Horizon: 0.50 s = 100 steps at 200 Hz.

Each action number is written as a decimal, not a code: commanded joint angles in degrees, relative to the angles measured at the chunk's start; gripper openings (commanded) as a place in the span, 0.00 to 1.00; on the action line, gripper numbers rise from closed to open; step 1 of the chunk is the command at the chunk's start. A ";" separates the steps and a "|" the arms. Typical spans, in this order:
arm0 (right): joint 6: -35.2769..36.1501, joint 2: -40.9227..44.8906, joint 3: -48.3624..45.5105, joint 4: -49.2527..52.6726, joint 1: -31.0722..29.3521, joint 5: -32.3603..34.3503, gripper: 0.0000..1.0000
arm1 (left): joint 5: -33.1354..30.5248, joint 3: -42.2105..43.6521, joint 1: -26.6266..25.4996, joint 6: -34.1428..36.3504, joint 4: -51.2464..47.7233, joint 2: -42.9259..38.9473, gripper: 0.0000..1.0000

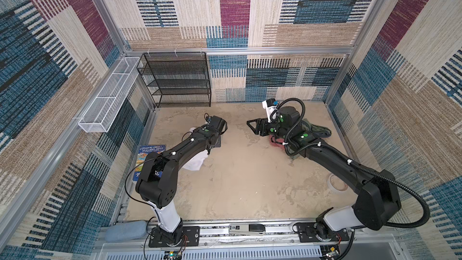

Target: Pick out a specific cloth from the pile

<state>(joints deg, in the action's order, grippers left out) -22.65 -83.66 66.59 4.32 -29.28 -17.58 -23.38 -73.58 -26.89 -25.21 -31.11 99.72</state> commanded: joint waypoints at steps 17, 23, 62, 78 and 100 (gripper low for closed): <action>-0.40 0.31 0.29 -1.03 -0.08 0.13 0.66 | 1.55 -1.08 0.00 1.47 0.88 -4.70 0.00; -0.42 0.41 0.29 -1.05 -0.08 0.15 0.66 | 1.66 -1.35 0.03 1.56 0.96 -5.49 0.00; -0.71 0.51 0.30 -1.12 -0.12 -0.21 0.66 | 0.95 -3.12 0.87 2.75 1.14 -10.18 0.00; -0.84 0.59 0.33 -1.27 -0.06 -0.56 0.66 | -0.53 -3.09 1.63 3.52 1.21 -12.13 0.00; -0.99 0.77 0.13 -1.35 -0.12 -0.79 0.66 | -1.58 -1.43 3.13 3.59 0.28 -15.10 0.00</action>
<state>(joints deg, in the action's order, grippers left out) -22.90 -83.42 66.59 4.34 -29.30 -17.61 -22.68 -76.16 -24.93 -23.59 -30.94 87.31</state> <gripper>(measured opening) 0.659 0.065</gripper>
